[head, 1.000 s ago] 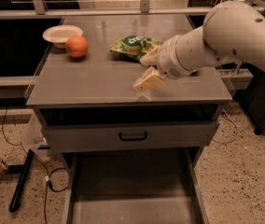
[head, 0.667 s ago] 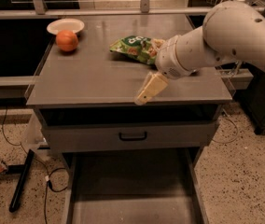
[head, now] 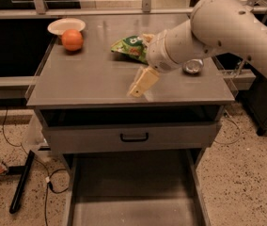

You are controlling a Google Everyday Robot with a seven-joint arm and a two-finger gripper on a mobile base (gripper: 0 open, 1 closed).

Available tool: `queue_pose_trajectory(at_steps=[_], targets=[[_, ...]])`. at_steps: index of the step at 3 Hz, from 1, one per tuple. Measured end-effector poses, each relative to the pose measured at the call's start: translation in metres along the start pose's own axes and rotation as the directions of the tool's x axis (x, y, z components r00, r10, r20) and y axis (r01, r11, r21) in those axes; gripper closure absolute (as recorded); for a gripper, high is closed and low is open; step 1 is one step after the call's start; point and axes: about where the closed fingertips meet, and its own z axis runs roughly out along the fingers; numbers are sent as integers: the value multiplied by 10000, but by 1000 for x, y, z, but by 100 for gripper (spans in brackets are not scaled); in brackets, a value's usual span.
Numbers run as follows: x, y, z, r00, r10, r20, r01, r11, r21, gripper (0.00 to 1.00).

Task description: Place orange into middle drawer

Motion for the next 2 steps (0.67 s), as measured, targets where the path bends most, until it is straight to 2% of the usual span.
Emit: queue_pose_trajectory(at_steps=[1,2], targets=[[-40,-19,42,9948,-688,748,744,9944,-746,0],[-89,-37,75,9794,-1196,1628,1426,9801,-1380,0]])
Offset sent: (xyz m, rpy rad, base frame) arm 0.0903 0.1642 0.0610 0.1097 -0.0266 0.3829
